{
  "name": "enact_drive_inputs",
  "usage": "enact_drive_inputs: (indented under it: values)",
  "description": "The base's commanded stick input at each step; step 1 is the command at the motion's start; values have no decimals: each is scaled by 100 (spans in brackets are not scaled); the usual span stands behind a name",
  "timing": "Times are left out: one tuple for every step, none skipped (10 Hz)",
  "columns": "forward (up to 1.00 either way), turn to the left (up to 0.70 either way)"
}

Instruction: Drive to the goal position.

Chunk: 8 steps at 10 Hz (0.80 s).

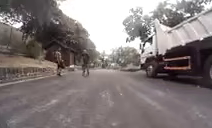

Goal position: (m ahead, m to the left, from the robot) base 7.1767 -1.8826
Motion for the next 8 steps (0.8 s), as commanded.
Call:
enact_drive_inputs:
  values:
    - [100,0]
    - [100,0]
    - [100,0]
    - [100,0]
    - [100,0]
    - [100,0]
    - [100,0]
    - [100,0]
